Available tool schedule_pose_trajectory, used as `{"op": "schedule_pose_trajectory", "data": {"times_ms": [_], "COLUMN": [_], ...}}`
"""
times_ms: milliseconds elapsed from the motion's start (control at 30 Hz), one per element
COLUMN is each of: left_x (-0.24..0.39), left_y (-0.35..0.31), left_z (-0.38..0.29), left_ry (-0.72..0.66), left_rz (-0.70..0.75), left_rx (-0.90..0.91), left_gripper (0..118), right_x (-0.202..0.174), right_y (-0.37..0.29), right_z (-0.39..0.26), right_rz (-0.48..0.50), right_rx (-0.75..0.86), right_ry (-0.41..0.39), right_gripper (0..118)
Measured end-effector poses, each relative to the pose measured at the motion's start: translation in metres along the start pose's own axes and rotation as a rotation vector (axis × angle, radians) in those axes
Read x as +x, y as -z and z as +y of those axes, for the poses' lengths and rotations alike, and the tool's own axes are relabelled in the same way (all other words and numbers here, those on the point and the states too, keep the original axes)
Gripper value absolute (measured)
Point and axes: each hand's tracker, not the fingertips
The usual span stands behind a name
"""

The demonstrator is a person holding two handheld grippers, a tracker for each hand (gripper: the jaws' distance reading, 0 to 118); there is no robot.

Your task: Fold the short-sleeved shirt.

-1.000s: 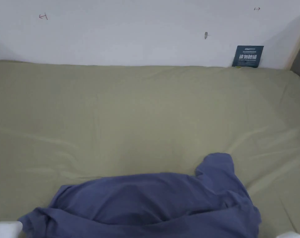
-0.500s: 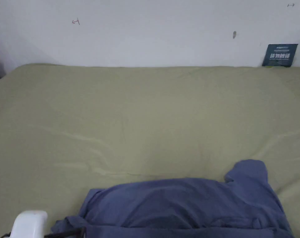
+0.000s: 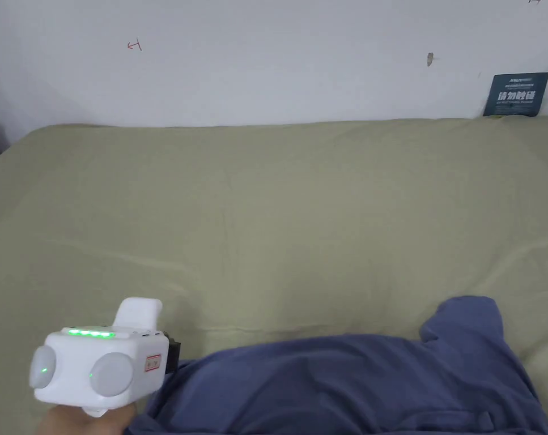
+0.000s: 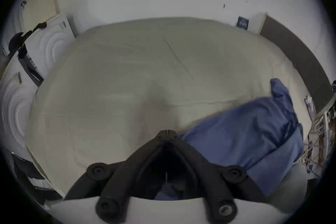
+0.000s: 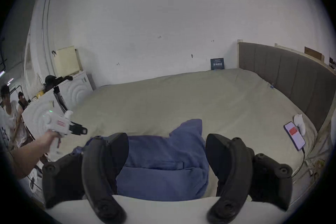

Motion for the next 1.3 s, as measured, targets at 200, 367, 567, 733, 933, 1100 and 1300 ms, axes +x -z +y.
{"op": "schedule_pose_trajectory", "data": {"times_ms": [200,367,567,733,933,1100,1300], "left_x": [0.002,0.001,0.000,0.005,0.007,0.004,0.010], "left_y": [0.056,0.056,0.044,0.053,0.061,0.035,0.008], "left_z": [0.010,0.010,0.008,0.003,-0.004,0.003,0.001], "left_ry": [0.063,0.050,0.068,0.130,0.150,0.022,0.017], "left_rz": [0.043,0.042,0.049,0.099,0.091,-0.021,-0.044], "left_rx": [-0.182,-0.150,-0.156,-0.157,-0.175,-0.156,-0.103], "left_gripper": [13,13,18,118,115,0,0], "right_x": [-0.004,-0.017,-0.022,-0.018,0.040,0.067,0.123], "right_y": [-0.006,0.010,0.033,0.049,0.090,0.149,0.215], "right_z": [0.004,0.015,0.013,0.001,-0.012,-0.009,-0.014], "right_rz": [0.015,-0.022,-0.005,0.009,0.006,-0.063,-0.069], "right_rx": [0.022,0.006,-0.005,-0.021,-0.083,-0.200,-0.370], "right_ry": [0.000,-0.105,-0.114,-0.101,-0.011,-0.029,0.135], "right_gripper": [45,0,0,0,0,0,0]}}
